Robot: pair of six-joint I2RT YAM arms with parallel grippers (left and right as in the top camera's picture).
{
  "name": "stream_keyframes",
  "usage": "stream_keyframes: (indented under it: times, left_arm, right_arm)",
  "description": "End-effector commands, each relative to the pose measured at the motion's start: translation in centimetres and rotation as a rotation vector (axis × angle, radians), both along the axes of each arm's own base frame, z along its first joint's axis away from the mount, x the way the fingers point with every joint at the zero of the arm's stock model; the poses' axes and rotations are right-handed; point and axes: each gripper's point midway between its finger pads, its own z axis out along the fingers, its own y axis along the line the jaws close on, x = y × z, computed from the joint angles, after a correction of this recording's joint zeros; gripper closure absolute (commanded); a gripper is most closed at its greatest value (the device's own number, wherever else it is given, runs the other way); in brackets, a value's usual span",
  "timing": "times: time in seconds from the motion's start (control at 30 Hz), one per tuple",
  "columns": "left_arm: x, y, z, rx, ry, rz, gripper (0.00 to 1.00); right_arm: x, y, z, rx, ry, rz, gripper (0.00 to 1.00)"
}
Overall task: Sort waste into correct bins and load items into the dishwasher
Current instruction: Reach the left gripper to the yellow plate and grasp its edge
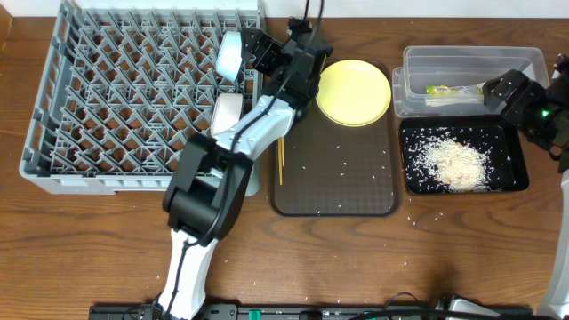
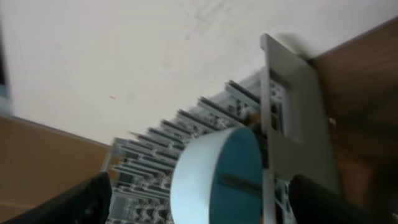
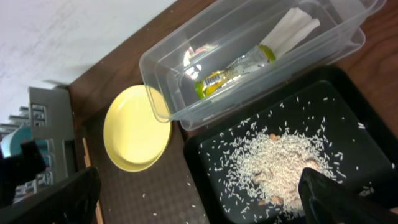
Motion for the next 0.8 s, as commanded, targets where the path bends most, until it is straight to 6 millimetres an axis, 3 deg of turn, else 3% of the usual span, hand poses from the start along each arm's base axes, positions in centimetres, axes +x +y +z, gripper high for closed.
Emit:
stream_keyframes:
  times: [0.0, 0.1, 0.13, 0.2, 0.33, 0.5, 0.67, 0.77]
  left_arm:
    - [-0.8, -2.7, 3.3, -0.337, -0.022, -0.12, 0.07]
    - [-2.8, -5.6, 3.1, -0.633, 0.116, -0.231, 0.07]
    - [-3.7, -6.3, 3.1, -0.76, 0.156, -0.234, 0.13]
    - [-5.3, -7.8, 3.1, -1.023, 0.236, -0.203, 0.21]
    - [-8.6, -10.2, 1.1, -1.323, 0.397, -0.049, 0.25]
    - [-11.1, -12.3, -0.3, -1.363, 0.455, 0.036, 0.36]
    - [-11.8, -13.5, -1.6, -1.301, 0.387, 0.094, 0.39]
    - [-11.7, -13.4, -3.4, -1.269, 0.357, 0.155, 0.39]
  right_arm:
    - [0.2, -0.1, 0.6, 0.0, -0.013, -0.004, 0.01]
    - [0.2, -0.1, 0.6, 0.0, -0.013, -0.004, 0.01]
    - [0.2, -0.1, 0.6, 0.0, -0.013, -0.004, 0.01]
    - [0.2, -0.1, 0.6, 0.0, -0.013, -0.004, 0.01]
    - [0.2, -0.1, 0.6, 0.0, -0.013, -0.004, 0.01]
    - [0.2, -0.1, 0.6, 0.0, -0.013, -0.004, 0.01]
    - [0.2, -0.1, 0.6, 0.0, -0.013, -0.004, 0.01]
    - [0.2, -0.1, 0.6, 0.0, -0.013, -0.004, 0.01]
